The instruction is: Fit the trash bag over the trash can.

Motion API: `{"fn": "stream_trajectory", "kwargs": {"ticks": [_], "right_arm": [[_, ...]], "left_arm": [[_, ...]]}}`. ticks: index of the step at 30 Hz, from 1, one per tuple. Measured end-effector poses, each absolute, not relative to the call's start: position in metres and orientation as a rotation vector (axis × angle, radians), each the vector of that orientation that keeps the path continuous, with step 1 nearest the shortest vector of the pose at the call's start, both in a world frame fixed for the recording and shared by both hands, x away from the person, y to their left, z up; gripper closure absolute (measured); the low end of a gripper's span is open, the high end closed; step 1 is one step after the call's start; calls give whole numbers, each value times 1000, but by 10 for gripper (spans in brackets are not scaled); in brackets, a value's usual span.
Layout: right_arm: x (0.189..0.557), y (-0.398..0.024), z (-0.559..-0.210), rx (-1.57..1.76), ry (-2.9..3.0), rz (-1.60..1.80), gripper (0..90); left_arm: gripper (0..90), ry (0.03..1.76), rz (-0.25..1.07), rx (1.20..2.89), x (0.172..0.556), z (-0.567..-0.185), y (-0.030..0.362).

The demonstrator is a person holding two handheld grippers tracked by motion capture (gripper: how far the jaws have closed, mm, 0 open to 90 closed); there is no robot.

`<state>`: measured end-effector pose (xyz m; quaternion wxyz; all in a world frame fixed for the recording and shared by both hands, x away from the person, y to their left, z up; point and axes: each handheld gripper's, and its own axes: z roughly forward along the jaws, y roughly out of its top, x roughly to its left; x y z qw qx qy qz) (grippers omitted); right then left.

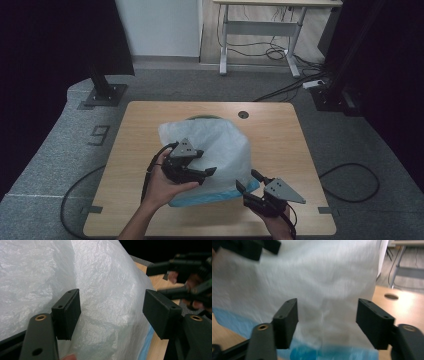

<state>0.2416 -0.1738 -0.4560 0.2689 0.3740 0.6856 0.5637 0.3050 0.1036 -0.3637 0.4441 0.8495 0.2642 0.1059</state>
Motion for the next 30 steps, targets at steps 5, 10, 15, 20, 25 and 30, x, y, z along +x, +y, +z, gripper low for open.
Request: {"fn": "stream_trajectory", "kwargs": {"ticks": [5, 10, 15, 20, 25, 30], "right_arm": [[251, -168, -471, 1055, 1877, 1492, 372], [263, -164, -475, 1048, 1881, 1501, 483], [275, -154, -473, 1010, 1874, 1534, 533], [281, -152, -469, 969, 1872, 1540, 604], [284, -151, -468, 930, 1880, 1559, 700], [284, -151, -468, 896, 1891, 1563, 820]], "left_arm": [[309, 661, 258, 2105, 306, -363, 103], [312, 670, 248, 2096, 307, -363, 105], [314, 676, 234, 2092, 309, -363, 106], [315, 678, 229, 2089, 310, -364, 107], [319, 679, 219, 2087, 310, -364, 107], [322, 680, 216, 2089, 310, -365, 107]]}}
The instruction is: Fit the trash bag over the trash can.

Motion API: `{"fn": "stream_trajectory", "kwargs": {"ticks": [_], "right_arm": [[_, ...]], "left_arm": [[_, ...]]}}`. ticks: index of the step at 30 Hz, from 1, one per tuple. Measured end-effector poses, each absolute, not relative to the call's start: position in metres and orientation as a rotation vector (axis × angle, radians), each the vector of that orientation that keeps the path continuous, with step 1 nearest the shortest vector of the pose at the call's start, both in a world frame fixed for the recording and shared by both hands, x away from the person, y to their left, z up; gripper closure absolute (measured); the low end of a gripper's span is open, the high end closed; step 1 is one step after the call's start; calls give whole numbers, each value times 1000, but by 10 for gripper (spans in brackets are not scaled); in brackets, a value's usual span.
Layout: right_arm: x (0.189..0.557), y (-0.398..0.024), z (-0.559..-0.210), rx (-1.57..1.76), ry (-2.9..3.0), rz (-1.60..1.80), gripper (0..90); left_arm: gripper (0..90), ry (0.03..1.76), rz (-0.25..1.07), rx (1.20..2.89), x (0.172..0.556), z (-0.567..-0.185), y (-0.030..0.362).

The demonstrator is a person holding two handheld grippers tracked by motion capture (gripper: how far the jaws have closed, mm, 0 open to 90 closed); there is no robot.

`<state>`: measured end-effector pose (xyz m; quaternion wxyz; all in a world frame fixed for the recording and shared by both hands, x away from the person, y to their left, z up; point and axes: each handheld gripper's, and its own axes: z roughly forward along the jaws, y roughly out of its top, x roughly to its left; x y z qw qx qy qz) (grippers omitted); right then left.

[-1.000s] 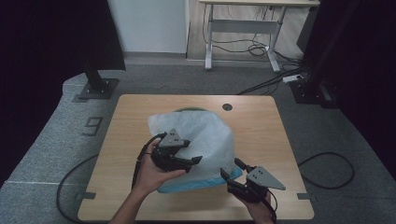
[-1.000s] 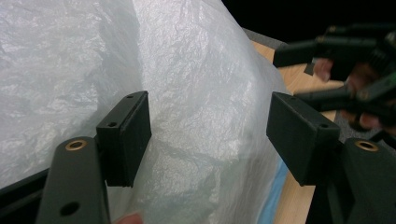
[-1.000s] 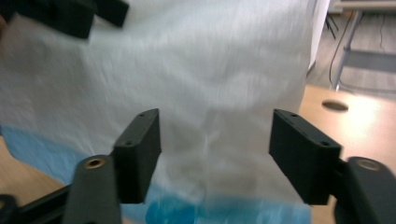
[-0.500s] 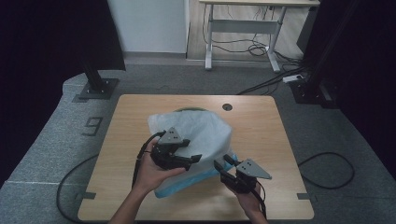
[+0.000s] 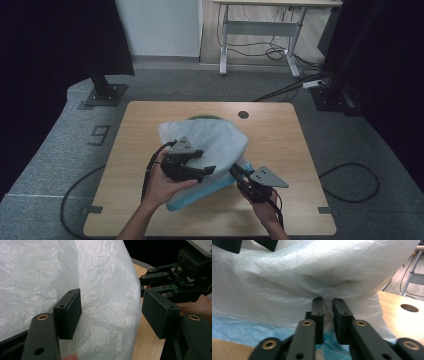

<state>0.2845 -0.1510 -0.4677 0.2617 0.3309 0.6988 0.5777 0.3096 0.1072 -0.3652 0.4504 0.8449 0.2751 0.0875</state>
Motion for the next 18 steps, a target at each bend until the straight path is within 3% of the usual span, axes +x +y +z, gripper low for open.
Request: {"fn": "stream_trajectory", "kwargs": {"ticks": [3, 10, 18], "right_arm": [[284, -152, -467, 882, 1891, 1571, 884], [273, -158, -458, 855, 1863, 1605, 889], [253, -167, -425, 775, 1807, 1659, 889]], "left_arm": [[324, 677, 219, 2089, 309, -365, 107], [325, 658, 222, 2089, 304, -363, 107], [343, 600, 230, 2101, 298, -357, 100]]}}
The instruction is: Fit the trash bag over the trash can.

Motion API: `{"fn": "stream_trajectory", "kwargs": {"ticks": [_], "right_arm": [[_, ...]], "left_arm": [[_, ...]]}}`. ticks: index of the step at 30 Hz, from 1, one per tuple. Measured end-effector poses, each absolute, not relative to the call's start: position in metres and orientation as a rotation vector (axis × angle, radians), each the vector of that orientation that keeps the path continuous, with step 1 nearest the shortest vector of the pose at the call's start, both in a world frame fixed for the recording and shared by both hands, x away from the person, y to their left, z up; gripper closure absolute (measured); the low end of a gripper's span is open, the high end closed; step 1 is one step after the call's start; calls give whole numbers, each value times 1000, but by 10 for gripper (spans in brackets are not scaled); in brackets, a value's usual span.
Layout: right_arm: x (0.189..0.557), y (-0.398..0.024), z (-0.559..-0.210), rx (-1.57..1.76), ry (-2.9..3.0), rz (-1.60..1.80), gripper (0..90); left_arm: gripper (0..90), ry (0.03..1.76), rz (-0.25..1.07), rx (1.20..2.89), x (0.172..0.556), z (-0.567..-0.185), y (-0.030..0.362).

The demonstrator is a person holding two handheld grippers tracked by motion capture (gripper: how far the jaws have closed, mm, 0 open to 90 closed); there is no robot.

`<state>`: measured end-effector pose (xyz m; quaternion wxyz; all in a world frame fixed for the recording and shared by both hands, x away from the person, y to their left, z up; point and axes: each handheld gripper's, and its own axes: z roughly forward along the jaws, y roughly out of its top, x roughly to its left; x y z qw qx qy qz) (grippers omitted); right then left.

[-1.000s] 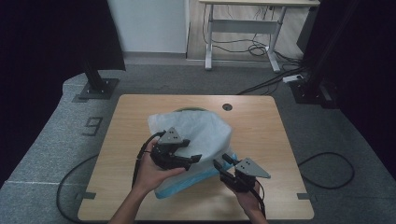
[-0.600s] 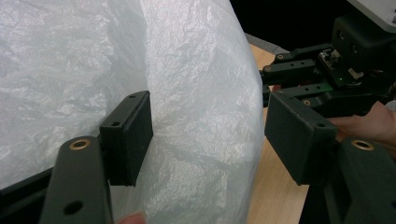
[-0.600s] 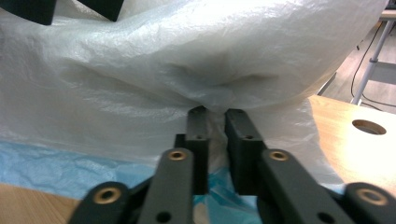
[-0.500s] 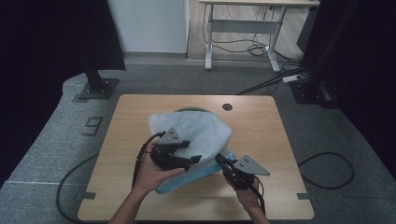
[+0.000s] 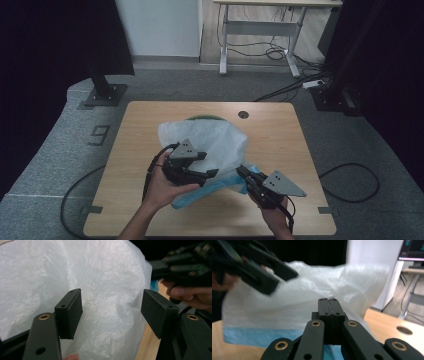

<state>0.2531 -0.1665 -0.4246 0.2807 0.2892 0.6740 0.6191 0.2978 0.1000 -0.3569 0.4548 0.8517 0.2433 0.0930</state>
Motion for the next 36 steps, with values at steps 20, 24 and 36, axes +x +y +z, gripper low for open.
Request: {"fn": "stream_trajectory", "kwargs": {"ticks": [20, 24, 36], "right_arm": [[247, -148, -385, 699, 1822, 1652, 889], [246, -149, -384, 699, 1825, 1648, 887], [238, -160, -392, 743, 1753, 1705, 540]], "left_arm": [[650, 510, 190, 2092, 293, -349, 94], [804, 513, 167, 2069, 296, -349, 97], [894, 574, 144, 1996, 303, -351, 108]]}}
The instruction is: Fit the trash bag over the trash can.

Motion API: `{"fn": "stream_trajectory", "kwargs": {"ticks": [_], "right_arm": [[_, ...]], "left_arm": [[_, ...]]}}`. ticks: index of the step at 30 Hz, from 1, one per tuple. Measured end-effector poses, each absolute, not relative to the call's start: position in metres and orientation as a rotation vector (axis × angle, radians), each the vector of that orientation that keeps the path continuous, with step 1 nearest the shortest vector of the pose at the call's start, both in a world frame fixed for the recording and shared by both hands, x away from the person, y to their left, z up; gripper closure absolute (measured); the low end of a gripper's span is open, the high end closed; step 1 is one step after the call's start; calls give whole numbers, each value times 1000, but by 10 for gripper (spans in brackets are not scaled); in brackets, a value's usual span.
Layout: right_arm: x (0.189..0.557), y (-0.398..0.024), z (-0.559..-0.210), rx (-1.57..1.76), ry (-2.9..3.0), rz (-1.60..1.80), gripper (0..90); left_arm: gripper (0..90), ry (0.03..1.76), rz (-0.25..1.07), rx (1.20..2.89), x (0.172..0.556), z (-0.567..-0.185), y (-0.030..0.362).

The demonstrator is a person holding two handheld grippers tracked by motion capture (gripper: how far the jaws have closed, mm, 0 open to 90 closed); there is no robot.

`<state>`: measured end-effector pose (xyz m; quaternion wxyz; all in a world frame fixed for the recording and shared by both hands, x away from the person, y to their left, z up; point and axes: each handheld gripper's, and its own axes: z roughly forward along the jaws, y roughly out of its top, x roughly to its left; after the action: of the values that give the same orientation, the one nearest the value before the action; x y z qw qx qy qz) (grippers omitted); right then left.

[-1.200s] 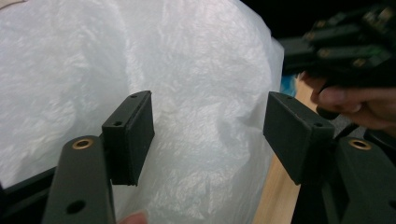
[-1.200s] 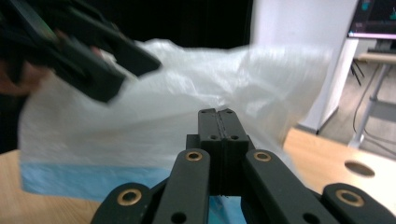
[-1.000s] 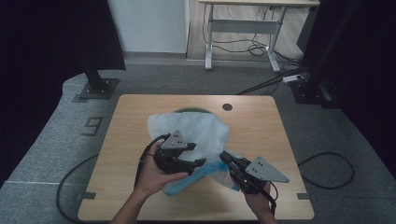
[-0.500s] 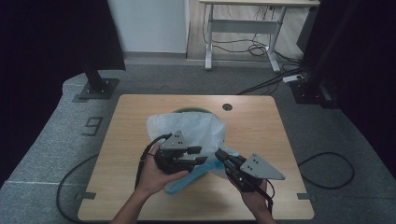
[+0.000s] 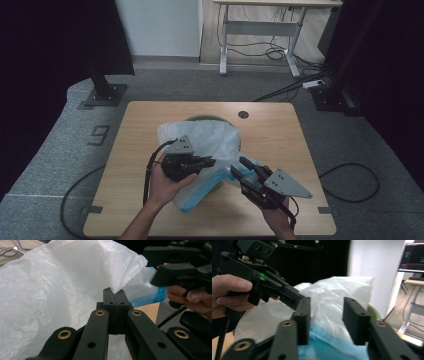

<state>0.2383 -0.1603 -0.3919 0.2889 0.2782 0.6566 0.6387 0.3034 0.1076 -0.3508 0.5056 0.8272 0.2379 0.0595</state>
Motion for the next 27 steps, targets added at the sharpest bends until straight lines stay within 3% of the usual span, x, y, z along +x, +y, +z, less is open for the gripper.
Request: {"fn": "stream_trajectory", "kwargs": {"ticks": [5, 27], "right_arm": [[219, -177, -404, 790, 1704, 1693, 472], [198, -192, -424, 817, 1651, 1595, 525]], "left_arm": [[894, 597, 124, 1963, 307, -350, 115], [894, 632, 53, 1942, 317, -346, 113]]}}
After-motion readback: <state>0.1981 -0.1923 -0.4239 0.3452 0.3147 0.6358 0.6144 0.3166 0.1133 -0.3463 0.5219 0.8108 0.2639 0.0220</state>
